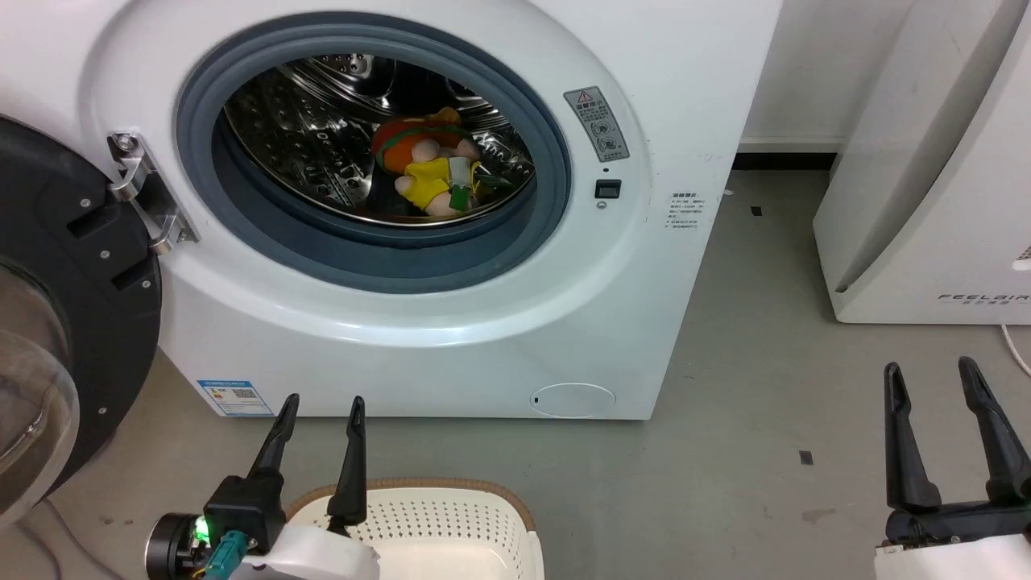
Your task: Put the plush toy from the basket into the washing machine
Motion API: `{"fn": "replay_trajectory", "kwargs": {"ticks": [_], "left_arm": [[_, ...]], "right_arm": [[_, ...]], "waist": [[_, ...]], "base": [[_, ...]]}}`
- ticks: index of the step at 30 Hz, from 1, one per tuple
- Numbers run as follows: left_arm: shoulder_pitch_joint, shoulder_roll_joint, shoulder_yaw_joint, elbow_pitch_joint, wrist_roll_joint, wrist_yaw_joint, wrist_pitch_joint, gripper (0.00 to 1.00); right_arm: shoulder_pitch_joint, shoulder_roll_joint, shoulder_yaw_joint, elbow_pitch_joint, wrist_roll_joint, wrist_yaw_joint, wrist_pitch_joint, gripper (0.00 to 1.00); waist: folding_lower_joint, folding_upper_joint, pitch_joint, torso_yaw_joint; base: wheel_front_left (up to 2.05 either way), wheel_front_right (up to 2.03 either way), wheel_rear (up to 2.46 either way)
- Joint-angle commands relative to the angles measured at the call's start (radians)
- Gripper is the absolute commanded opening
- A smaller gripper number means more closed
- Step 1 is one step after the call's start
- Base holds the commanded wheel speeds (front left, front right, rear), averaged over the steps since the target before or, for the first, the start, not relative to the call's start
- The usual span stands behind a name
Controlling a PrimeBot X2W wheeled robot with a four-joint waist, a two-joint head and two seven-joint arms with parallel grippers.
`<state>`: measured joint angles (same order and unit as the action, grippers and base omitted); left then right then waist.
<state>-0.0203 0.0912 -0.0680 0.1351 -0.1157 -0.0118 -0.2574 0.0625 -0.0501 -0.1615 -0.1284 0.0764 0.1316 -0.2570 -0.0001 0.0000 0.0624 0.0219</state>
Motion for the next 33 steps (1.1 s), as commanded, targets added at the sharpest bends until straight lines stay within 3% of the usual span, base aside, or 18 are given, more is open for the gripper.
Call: {"fn": "replay_trajectory", "kwargs": {"ticks": [1,4,5,33], "left_arm": [[0.008,-0.004,0.005,0.002,0.006,-0.003,-0.004,1.00],[0.006,-0.008,0.010,0.004,0.009,-0.003,-0.004,1.00],[0.000,-0.008,0.008,0.002,0.002,0.000,0.000,0.00],[0.004,-0.015,0.021,-0.027,0.025,0.002,0.055,0.00]], "right_arm": [[0.012,0.000,0.002,0.004,0.001,-0.001,-0.005,1.00],[0.011,0.000,0.004,0.006,0.002,-0.001,-0.005,1.00],[0.000,0.000,0.003,0.004,0.001,0.000,0.000,0.00],[-0.013,0.000,0.037,0.030,-0.015,0.000,0.054,0.00]], "waist": [[0.0001,0.0000,0.000,0.000],[0.0001,0.0000,0.001,0.001],[0.0001,0.0000,0.001,0.001],[0.0001,0.0000,-0.012,-0.004]], "base": [[0.00,0.00,0.00],[0.00,0.00,0.00],[0.00,0.00,0.00],[0.00,0.00,0.00]]}}
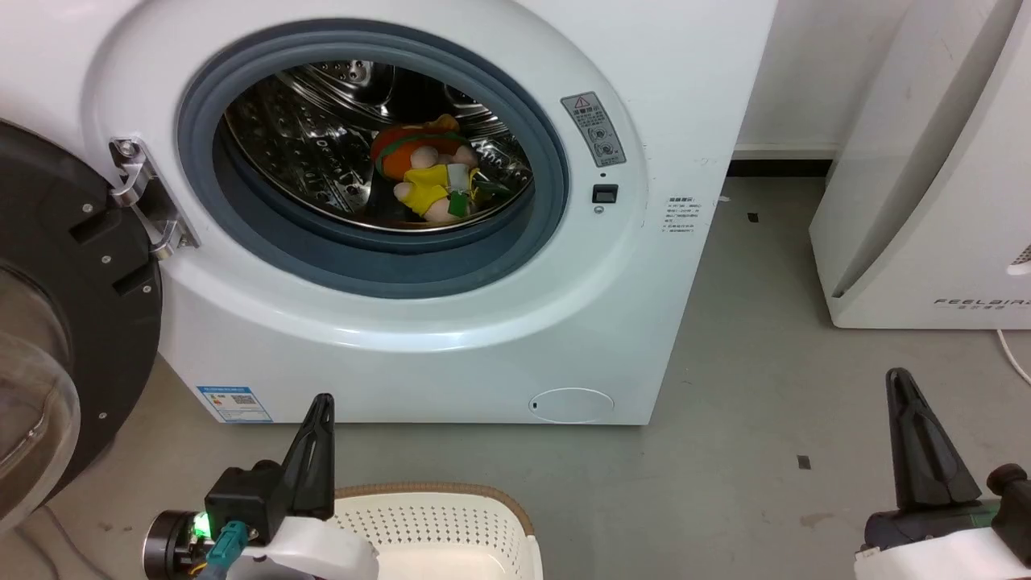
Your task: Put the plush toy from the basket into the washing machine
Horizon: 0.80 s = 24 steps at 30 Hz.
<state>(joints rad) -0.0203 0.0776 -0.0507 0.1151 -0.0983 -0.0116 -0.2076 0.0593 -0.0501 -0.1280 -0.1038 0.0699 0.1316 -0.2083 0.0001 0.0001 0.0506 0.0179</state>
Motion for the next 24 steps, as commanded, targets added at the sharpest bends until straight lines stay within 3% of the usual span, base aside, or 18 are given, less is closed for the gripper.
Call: {"fn": "replay_trajectory", "kwargs": {"ticks": [1,24], "left_arm": [[0.004,-0.002,0.004,-0.008,0.008,0.002,0.007,0.00],[0.008,-0.008,0.015,-0.033,0.029,0.005,0.054,0.00]], "right_arm": [[-0.011,0.000,0.004,0.006,-0.009,0.000,0.008,0.00],[-0.022,0.000,0.033,0.029,-0.023,0.000,0.055,0.00]], "waist": [[-0.0001,-0.0001,-0.001,0.000],[-0.0001,-0.0001,-0.012,-0.004]], "base": [[0.00,0.00,0.00],[0.00,0.00,0.00]]}}
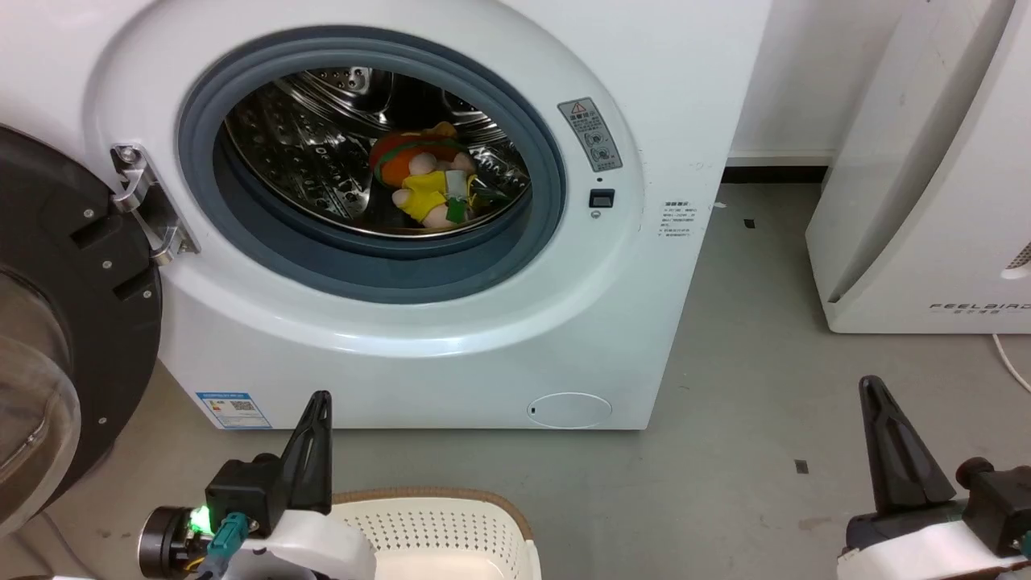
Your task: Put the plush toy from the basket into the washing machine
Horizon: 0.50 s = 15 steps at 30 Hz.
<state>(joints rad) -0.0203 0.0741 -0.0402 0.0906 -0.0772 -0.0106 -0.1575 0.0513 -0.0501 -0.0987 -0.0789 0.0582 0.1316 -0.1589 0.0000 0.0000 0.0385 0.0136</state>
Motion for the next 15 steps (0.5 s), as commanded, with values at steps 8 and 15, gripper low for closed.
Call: {"fn": "replay_trajectory", "kwargs": {"ticks": [8,15], "left_arm": [[0.009,-0.007,0.008,-0.017,0.016,0.004,0.021,0.00],[0.010,-0.008,0.011,-0.024,0.021,0.005,0.033,0.00]], "right_arm": [[-0.018,0.000,0.014,0.012,-0.017,0.000,0.022,0.00],[-0.021,0.000,0.022,0.018,-0.020,0.000,0.034,0.00]], "waist": [[0.0000,0.0000,-0.004,-0.002],[0.0000,0.0000,-0.007,-0.003]], "base": [[0.00,0.00,0.00],[0.00,0.00,0.00]]}}
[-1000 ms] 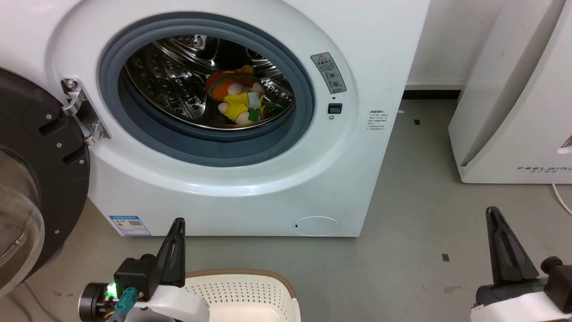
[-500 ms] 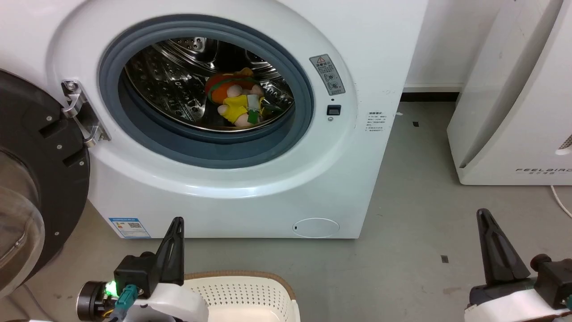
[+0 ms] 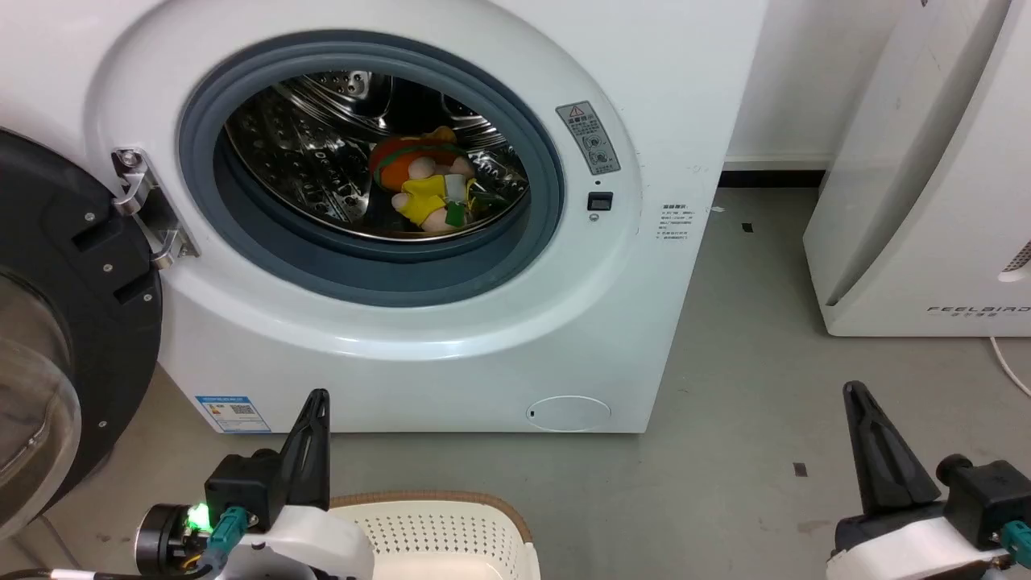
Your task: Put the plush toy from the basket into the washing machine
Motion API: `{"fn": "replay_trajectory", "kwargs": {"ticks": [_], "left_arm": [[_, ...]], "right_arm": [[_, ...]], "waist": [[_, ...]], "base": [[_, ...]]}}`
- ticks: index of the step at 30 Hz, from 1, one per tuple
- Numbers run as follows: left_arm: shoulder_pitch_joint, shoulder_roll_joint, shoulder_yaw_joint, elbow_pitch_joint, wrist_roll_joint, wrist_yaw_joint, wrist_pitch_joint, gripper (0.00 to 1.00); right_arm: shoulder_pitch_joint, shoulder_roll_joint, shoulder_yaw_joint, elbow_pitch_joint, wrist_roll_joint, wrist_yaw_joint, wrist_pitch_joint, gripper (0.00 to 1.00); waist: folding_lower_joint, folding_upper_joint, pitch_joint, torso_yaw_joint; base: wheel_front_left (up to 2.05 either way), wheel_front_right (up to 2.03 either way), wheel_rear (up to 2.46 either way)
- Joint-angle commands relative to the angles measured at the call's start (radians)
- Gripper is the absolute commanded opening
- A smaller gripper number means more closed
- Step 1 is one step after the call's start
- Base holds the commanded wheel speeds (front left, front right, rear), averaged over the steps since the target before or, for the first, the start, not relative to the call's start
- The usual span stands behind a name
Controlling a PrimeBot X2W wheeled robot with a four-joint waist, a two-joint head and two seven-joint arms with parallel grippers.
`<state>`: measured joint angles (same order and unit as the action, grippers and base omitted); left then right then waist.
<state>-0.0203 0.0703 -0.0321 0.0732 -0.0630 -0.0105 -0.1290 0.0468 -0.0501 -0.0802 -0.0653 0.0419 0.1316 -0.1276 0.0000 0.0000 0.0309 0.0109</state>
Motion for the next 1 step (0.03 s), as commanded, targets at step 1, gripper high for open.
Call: {"fn": "replay_trajectory", "kwargs": {"ticks": [1], "left_arm": [[0.011,-0.005,0.004,-0.007,0.008,0.005,0.006,0.00]], "right_arm": [[-0.017,0.000,0.005,0.006,-0.005,0.000,0.005,0.00]], "waist": [[0.0000,0.0000,0.000,0.000]], "base": [[0.00,0.00,0.00]]}}
